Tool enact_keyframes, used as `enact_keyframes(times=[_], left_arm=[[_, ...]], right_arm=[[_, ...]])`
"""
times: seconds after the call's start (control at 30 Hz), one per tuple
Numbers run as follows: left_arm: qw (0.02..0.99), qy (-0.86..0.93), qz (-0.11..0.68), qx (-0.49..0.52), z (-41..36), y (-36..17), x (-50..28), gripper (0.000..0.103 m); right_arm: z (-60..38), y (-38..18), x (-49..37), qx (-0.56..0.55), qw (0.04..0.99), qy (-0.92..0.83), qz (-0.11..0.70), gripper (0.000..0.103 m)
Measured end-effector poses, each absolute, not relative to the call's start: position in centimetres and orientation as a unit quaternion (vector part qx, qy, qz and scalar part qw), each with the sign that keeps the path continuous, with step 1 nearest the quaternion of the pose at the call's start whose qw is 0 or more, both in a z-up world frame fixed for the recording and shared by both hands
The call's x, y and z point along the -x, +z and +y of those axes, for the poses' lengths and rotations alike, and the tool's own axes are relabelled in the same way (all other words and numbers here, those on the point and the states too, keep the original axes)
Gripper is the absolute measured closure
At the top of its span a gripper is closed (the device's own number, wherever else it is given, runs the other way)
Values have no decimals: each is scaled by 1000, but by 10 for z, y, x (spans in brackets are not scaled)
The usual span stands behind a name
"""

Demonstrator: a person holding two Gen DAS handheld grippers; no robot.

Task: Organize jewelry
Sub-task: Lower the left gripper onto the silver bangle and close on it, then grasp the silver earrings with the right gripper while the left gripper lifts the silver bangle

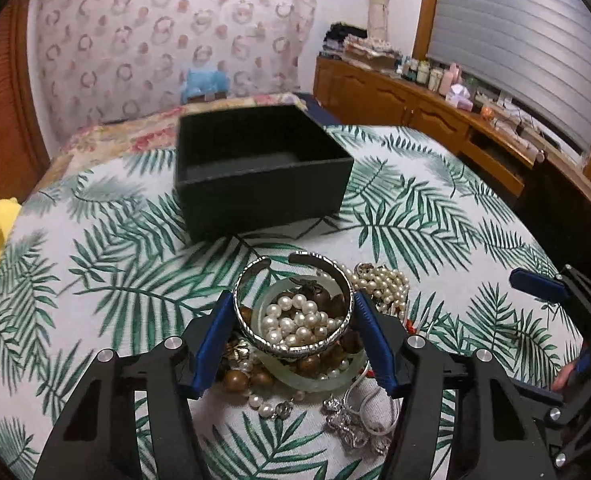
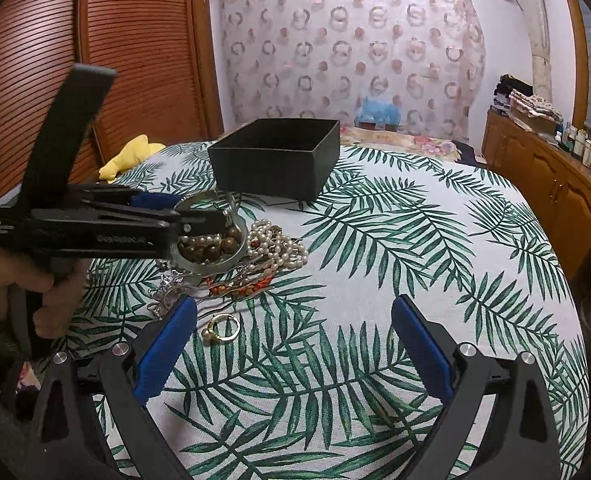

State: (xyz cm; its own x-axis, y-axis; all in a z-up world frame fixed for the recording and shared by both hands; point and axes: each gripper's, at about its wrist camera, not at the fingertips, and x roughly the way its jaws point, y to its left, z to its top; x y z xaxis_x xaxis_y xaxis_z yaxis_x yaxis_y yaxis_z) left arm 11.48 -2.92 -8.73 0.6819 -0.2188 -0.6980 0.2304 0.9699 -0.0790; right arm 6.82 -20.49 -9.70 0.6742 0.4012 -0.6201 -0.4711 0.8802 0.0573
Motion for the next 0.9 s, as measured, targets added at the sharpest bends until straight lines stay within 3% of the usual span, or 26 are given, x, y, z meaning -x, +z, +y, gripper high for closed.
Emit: enact_keyframes(times=[0.8,0.9], left_arm=[[936,-98,335,33,17,-66,-48,45],[937,-99,335,30,16,-68,-47,45]], right_arm=[[-154,-112,-102,67,853,307,417,4],[-151,-114,-104,69,851,307,421,8]])
